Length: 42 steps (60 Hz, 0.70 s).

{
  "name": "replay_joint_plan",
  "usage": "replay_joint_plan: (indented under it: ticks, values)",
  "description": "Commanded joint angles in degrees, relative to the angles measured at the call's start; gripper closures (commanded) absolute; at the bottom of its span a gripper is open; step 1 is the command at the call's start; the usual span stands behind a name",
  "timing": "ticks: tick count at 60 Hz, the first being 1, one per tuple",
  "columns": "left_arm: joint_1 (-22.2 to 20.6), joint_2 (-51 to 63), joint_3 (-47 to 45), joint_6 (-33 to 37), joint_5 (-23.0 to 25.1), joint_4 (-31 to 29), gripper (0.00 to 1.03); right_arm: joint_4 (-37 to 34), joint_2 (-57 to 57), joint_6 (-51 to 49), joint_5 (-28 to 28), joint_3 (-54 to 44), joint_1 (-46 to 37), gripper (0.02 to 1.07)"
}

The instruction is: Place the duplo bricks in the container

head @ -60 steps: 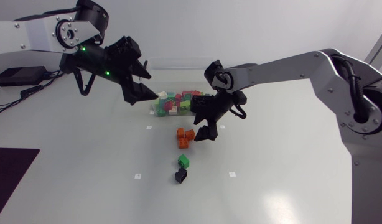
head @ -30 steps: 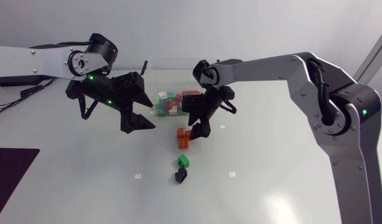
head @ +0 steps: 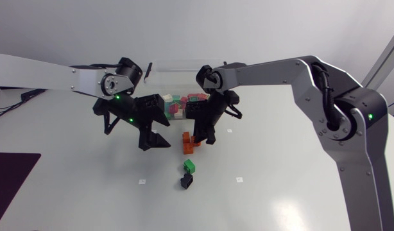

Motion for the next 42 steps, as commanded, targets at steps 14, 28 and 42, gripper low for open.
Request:
replay_joint_plan:
  ticks: [14, 28, 42]
  values:
    - [-1.95, 6.38, 1.18, -0.10, 0.82, 3.09, 0.06, 2.55, -6.65, -1.50, 0.03, -10.86, -0.37, 0.92]
    - [-2.04, 8.75, 3.12, -0.18, 1.35, 3.36, 0.06, 5.46, -10.87, -0.88, -0.32, -16.48, -1.16, 0.92]
    - [-0.46, 5.59, 1.01, 0.61, 1.26, 1.78, 0.06, 5.98, -14.82, -0.53, -0.41, -19.38, -2.65, 0.92]
